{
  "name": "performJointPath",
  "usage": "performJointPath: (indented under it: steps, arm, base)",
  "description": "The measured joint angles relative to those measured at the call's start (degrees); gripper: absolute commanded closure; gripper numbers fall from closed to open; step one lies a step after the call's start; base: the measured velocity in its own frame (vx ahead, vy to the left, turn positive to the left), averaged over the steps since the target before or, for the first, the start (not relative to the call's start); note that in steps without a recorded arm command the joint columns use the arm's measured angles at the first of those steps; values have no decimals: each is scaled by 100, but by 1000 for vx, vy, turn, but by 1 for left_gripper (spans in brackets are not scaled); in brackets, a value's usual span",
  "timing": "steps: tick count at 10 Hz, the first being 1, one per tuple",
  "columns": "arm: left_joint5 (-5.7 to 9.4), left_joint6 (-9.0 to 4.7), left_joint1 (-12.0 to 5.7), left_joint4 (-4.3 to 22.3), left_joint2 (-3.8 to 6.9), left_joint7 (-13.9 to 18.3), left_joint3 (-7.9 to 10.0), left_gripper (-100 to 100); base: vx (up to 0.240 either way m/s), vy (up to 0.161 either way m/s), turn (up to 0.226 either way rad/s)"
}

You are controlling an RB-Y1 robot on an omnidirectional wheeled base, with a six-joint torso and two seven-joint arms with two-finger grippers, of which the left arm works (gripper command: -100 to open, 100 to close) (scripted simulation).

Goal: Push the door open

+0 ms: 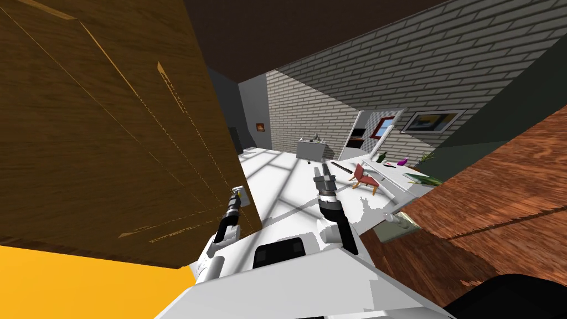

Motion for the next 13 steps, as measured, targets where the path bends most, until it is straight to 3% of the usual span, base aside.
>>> performJointPath:
  steps: [2,5,9,11,13]
  arm:
    - [34,33,28,-74,64,13,95,100]
    - [86,101,-52,-74,59,-14,334,100]
    - [143,144,54,-247,-139,-48,613,100]
    - [150,132,37,-198,-115,-66,676,100]
    - [179,233,188,-356,-41,-52,732,100]
  base:
    - [206,-60,52]
    - [224,-58,76]
    - [162,-49,57]
    - [150,-36,26]
    - [215,-41,54]
